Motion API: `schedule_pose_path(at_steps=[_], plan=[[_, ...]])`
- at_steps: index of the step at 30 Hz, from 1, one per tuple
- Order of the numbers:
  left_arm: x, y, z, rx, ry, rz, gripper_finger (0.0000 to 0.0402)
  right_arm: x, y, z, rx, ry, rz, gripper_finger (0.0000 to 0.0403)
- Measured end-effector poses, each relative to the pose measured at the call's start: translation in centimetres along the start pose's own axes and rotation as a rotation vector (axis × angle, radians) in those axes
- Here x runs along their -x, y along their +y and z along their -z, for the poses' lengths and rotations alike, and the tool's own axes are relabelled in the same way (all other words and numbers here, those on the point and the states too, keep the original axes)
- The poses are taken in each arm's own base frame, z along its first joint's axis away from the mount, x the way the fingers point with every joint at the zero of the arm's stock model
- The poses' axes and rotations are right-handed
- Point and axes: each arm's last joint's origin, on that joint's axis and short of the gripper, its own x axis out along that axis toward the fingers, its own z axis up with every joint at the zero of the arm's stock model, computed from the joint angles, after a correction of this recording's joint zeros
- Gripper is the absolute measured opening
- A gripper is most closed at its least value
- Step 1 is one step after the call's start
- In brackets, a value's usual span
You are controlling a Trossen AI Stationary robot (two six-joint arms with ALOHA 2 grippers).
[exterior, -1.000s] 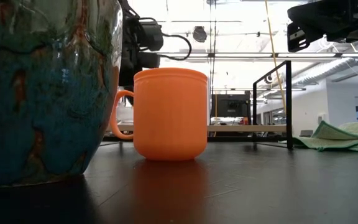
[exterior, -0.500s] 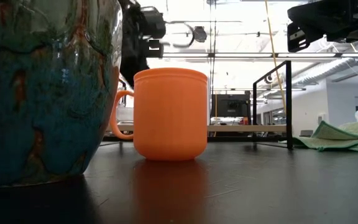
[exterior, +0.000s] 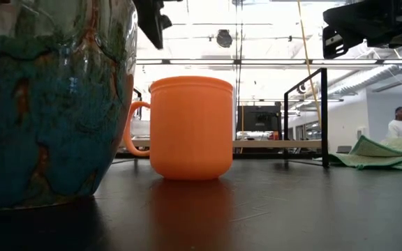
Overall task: Stack small to large cups/mugs on shelf
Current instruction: Put the orange mug on the shelf
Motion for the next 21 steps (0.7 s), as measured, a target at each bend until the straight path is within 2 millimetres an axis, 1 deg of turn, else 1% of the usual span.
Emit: schedule_pose_path(at_steps=[1, 3, 6, 10, 13, 16, 19, 21], plan=[[0.2, -0.5, -0.1, -0.025, -0.017, 0.0, 0.0017, 0.0, 0.0, 0.1, 0.0, 0.006, 0.0, 0.0], [0.6, -1.3, -0.5, -0.068, -0.086, -0.014, 0.0011, 0.0, 0.0, 0.2, 0.001, 0.017, -0.001, 0.0], [0.6, -2.3, -0.8, -0.113, -0.177, -0.025, 0.0003, 0.0, 0.0, 0.2, -0.006, 0.017, -0.001, 0.0], [1.0, -3.0, 0.1, -0.141, -0.272, -0.04, 0.0002, 0.0, 0.0, 0.2, -0.026, 0.015, -0.001, 0.0], [1.0, -2.9, 1.7, -0.114, -0.279, -0.053, 0.0002, 0.0, 0.0, 0.2, -0.038, 0.015, -0.002, 0.0], [1.2, -2.7, 3.2, -0.059, -0.322, -0.056, 0.0001, 0.0, 0.0, 0.1, -0.045, 0.013, -0.002, 0.0], [1.1, -2.9, 4.8, -0.015, -0.346, -0.055, 0.0001, 0.0, 0.0, 0.1, -0.045, 0.008, -0.002, 0.0], [0.6, -3.2, 5.8, -0.004, -0.331, -0.048, 0.0001, 0.0, 0.0, -0.1, -0.046, -0.009, -0.002, 0.0]])
